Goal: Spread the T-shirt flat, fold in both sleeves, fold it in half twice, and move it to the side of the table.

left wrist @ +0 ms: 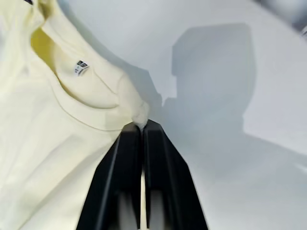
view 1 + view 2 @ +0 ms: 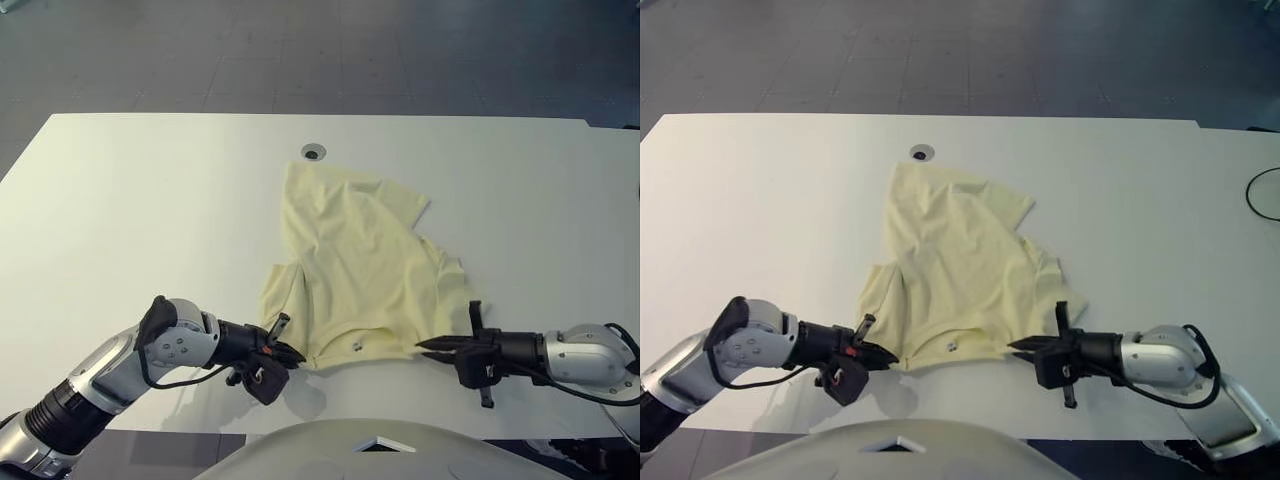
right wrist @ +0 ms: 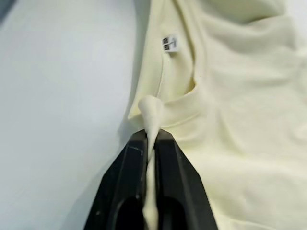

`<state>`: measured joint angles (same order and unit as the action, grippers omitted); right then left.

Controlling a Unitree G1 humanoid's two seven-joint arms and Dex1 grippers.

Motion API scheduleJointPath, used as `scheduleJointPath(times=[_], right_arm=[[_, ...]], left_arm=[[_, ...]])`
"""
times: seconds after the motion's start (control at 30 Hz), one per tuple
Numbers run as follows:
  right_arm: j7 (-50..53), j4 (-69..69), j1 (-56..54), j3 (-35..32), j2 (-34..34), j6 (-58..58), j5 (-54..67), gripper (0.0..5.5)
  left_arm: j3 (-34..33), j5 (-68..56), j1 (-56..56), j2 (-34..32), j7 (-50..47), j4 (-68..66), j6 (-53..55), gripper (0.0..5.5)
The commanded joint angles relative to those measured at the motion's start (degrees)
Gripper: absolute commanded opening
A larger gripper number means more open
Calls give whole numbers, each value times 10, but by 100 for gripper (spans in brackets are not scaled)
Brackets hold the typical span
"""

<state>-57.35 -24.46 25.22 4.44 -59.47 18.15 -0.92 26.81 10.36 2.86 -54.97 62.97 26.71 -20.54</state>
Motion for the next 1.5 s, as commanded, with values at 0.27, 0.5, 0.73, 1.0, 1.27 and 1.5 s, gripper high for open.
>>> scheduleJointPath(times=[0.27,0.5,0.73,1.0,1.27,1.5], right_arm=[[-27,-52,70,-48,-25,-14,34,182],[-48,-79,82,-113,-31,-26,94,295],[-88,-77,43,-195,-39,-65,205,393],[-51,-38,-76,-190,-9,-127,234,509],[91,58,-195,-73,95,-149,72,484],[176,172,-276,-11,149,-131,-53,485]], left_arm=[[-61,-55,55,-32,-8,62,21,34],[-126,-143,91,-44,-15,114,33,152],[-178,-220,91,-24,-39,147,58,254],[-232,-184,64,-11,-76,102,68,376],[-216,30,47,16,-168,-45,17,511],[-158,92,-14,71,-221,-191,-47,493]])
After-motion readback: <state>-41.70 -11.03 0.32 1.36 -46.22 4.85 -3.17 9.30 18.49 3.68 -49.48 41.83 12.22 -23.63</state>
